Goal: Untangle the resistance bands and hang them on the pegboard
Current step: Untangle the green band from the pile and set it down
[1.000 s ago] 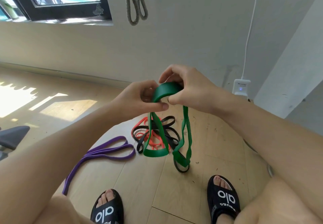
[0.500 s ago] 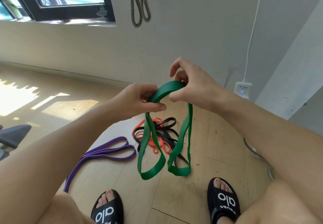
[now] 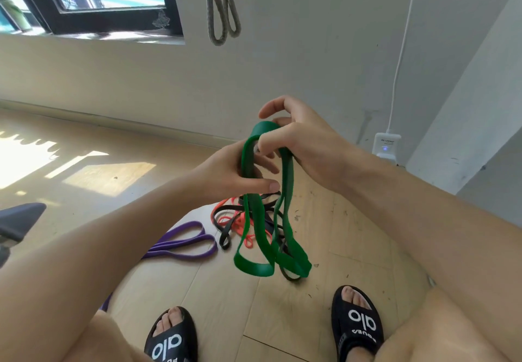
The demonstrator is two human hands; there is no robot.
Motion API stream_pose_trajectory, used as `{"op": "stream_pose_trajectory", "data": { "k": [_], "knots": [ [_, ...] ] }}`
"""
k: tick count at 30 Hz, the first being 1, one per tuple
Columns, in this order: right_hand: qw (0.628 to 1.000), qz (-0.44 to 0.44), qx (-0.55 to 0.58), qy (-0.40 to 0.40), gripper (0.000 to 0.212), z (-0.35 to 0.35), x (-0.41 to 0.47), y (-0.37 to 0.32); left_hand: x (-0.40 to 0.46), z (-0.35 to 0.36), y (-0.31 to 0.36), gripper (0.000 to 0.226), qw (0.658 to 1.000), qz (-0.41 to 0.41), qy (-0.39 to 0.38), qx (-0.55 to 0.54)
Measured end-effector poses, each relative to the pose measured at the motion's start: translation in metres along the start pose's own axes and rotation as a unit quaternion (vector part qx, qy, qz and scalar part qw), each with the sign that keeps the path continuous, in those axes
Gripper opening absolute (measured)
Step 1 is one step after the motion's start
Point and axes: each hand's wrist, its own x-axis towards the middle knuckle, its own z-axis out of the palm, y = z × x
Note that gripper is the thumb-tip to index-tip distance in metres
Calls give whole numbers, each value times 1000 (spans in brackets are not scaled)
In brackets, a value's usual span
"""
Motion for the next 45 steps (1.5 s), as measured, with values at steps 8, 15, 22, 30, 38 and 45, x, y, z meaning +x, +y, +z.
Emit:
{"op": "stream_pose_trajectory", "data": {
  "k": [8,15,22,30,38,45],
  "knots": [
    [997,18,54,61,29,12,-3,-2,9,25,0,36,999,-3,-16,-34],
    [977,55,170,118,26,16,2,-3,12,39,9,49,999,8,18,-40],
    [926,91,326,170,16,-10,9,-6,6,24,-7,56,997,-63,-35,-15],
    [914,116,330,205,18,-46,12,19,-1,15,-2,21,997,-73,-38,6],
    [954,162,225,115,10,-46,1,33,-9,-11,1,28,987,-64,8,146],
    [950,192,229,92,23,-47,-1,38,-13,-22,9,14,975,-42,-10,217]
  ]
}}
